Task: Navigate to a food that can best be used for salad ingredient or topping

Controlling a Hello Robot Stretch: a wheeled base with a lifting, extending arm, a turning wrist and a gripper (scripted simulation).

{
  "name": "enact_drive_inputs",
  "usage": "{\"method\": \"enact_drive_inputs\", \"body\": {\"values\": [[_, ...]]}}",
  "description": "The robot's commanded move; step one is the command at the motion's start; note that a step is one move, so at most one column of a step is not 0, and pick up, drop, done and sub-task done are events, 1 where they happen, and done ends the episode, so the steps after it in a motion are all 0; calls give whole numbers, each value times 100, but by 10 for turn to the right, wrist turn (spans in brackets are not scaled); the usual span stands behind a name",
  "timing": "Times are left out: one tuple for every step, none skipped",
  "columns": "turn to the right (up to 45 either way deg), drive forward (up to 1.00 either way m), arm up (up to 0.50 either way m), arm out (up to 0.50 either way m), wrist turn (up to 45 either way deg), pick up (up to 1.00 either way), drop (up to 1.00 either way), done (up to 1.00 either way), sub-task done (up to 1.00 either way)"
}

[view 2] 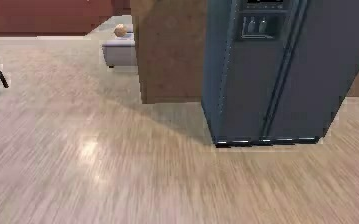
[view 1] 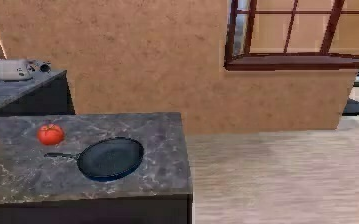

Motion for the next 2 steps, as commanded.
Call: {"method": "enact_drive_inputs", "body": {"values": [[-330, 0, 0, 0, 0, 0, 0, 0, 0], [0, 0, 0, 0, 0, 0, 0, 100, 0]]}}
